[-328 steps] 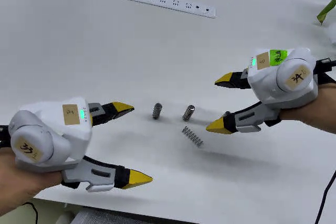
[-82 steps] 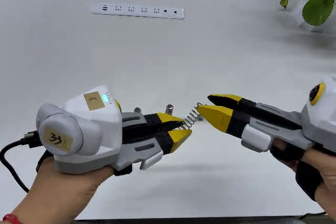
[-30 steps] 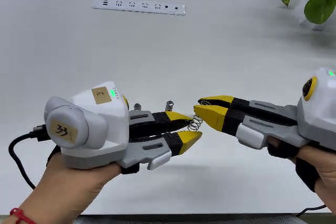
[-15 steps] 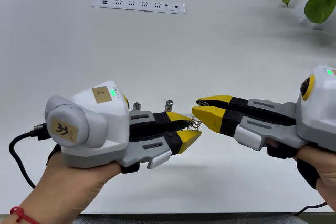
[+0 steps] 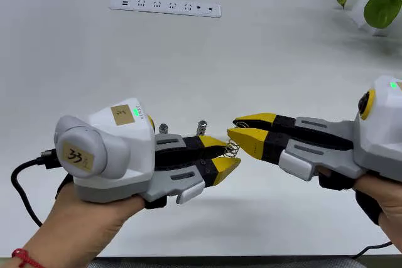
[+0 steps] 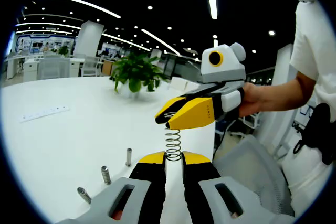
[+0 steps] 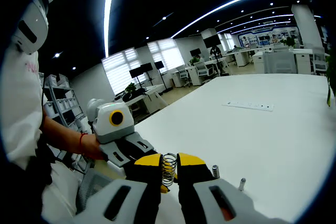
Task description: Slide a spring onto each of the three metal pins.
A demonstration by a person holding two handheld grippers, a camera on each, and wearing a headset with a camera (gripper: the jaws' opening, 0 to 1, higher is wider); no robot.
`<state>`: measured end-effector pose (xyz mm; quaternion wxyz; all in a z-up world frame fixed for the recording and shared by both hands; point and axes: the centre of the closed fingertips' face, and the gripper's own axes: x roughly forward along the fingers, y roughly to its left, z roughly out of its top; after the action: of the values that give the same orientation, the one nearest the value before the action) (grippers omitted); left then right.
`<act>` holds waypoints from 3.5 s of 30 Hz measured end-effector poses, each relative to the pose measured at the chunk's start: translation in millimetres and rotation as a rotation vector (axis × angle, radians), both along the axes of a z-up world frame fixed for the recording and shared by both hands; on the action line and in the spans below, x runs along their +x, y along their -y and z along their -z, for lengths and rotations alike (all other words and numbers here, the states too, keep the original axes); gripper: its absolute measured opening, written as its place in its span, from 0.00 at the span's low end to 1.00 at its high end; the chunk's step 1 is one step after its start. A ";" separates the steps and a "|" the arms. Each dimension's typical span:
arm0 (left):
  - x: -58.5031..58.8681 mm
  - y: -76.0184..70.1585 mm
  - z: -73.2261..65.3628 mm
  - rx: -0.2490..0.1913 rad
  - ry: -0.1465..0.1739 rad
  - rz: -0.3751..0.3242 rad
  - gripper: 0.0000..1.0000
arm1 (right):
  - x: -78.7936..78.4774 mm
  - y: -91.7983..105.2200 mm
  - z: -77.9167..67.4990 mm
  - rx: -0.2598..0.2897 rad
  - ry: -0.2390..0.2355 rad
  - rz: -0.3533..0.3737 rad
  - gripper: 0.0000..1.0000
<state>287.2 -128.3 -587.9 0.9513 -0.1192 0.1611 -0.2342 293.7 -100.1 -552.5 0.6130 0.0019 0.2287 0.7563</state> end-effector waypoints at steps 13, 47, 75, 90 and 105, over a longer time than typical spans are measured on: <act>-0.7 0.9 0.8 0.010 0.005 0.015 0.11 | 0.4 2.4 1.9 -0.012 0.032 -0.019 0.12; -7.1 5.3 -3.3 0.031 0.045 0.056 0.10 | -25.0 22.4 8.2 -0.299 0.458 -0.715 0.28; -11.0 10.8 1.0 0.032 0.058 0.082 0.10 | -37.4 30.2 28.3 -0.495 0.684 -1.161 0.14; -9.7 11.5 2.5 0.039 0.060 0.090 0.11 | -35.2 29.3 29.5 -0.504 0.691 -1.152 0.12; -11.3 12.1 2.9 0.037 0.058 0.084 0.11 | -39.0 29.5 29.0 -0.512 0.685 -1.145 0.12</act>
<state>276.0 -140.5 -590.8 0.9469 -0.0878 0.1429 -0.2744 254.7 -129.6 -581.6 0.1385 -0.5002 0.1587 0.8399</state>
